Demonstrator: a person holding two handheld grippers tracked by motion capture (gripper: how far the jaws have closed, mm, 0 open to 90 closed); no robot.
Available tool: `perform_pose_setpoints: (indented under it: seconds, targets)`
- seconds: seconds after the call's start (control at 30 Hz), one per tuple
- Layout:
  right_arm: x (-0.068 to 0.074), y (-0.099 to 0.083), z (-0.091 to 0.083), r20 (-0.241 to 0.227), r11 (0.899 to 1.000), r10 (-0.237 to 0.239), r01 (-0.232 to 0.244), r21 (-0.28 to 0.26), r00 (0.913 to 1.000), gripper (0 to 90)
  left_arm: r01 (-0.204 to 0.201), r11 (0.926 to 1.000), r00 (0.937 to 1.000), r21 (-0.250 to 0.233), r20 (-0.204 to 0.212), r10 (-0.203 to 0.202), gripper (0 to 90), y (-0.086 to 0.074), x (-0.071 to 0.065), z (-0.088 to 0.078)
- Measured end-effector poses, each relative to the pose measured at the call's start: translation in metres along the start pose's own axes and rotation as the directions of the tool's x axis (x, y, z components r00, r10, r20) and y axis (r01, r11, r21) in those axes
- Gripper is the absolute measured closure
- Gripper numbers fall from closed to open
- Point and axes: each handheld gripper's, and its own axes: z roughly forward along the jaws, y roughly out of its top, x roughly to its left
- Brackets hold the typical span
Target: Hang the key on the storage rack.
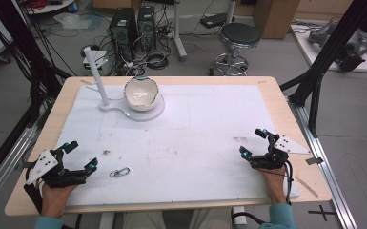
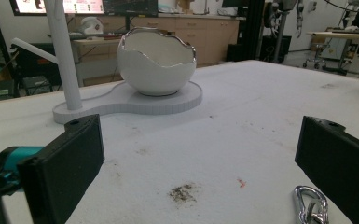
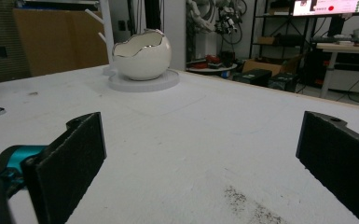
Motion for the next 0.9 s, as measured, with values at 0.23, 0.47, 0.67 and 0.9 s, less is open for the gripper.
perform_pose_setpoints:
  seconds: [0.23, 0.47, 0.67, 0.9]
  targets:
    - [0.001, 0.0, 0.0, 0.007, 1.0, -0.014, 0.014, 0.004, 0.9999, 0.6, -0.006, 1.0, 1.0, 0.007, 0.008, 0.006, 1.7, 0.0, 0.0, 0.001]
    - [0.002, 0.0, 0.001, 0.006, 1.0, -0.018, 0.018, 0.007, 0.9998, 0.6, 0.008, 1.0, 0.9997, -0.004, 0.024, -0.008, 1.7, 0.0, 0.002, 0.0]
    - [0.002, 0.0, 0.001, 0.005, 1.0, -0.024, 0.024, 0.005, 0.9997, 0.6, 0.005, 1.0, 0.9992, -0.001, 0.04, -0.005, 1.7, 0.01, 0.003, -0.003]
    - [0.003, 0.0, 0.001, 0.013, 0.999, -0.043, 0.043, 0.009, 0.999, 0.6, -0.097, 0.9927, 0.9844, 0.073, 0.155, 0.084, 1.7, 0.05, -0.003, 0.002]
